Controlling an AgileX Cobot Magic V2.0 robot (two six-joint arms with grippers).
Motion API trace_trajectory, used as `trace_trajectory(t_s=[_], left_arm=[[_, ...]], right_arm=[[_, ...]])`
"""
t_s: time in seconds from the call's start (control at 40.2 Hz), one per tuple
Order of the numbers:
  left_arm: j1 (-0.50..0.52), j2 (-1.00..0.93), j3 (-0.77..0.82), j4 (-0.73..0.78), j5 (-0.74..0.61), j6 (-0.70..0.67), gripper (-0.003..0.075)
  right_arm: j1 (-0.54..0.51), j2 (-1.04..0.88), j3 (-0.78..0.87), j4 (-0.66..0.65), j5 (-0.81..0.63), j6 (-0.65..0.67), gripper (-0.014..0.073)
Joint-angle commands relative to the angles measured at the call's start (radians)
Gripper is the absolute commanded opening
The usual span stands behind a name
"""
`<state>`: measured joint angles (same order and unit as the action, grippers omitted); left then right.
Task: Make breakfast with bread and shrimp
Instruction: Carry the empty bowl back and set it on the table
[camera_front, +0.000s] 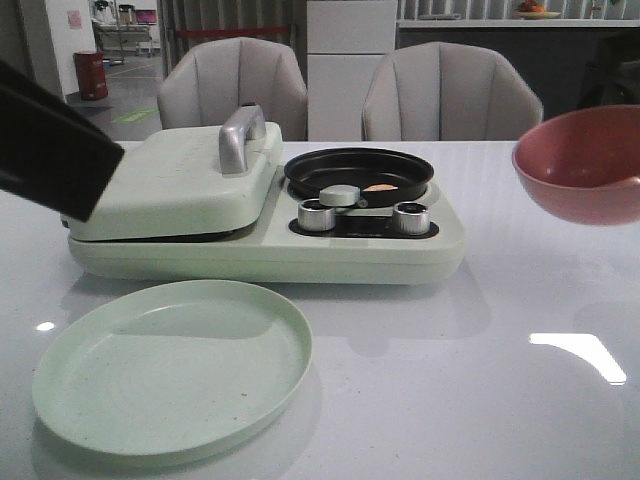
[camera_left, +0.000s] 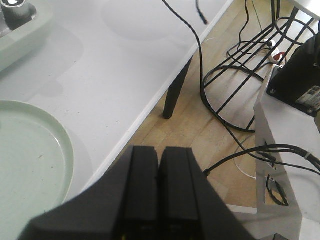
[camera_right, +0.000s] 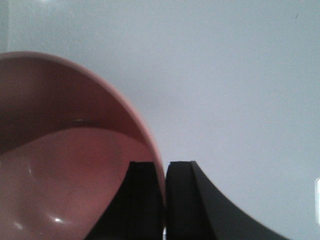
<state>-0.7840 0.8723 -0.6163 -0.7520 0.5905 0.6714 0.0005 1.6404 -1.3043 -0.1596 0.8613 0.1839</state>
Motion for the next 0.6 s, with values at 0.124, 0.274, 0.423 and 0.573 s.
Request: trace_trajectory(t_s=[0.124,0.274,0.423,0.573], left_arm=[[-0.007,-0.013,-0.031,-0.031,-0.047,0.0,0.0098],[-0.007,-0.013,-0.031,-0.031,-0.051,0.0,0.0098],[-0.007,-0.013,-0.031,-0.031,-0.053,0.0,0.0098],[-0.007,-0.013,-0.031,-0.031,-0.053,0.0,0.0098]], right_arm=[[-0.108,-0.034,0.081,0.311,-0.142,-0.222,0.0035],[-0.121,0.013,0.092,0.426,-0.173,-0.315,0.0035],[-0.121,0.063,0.092,0.431,-0.182,-0.321,0.0035],[-0.121,0.103,0.092,0.397,-0.168,-0.321,0.0035]])
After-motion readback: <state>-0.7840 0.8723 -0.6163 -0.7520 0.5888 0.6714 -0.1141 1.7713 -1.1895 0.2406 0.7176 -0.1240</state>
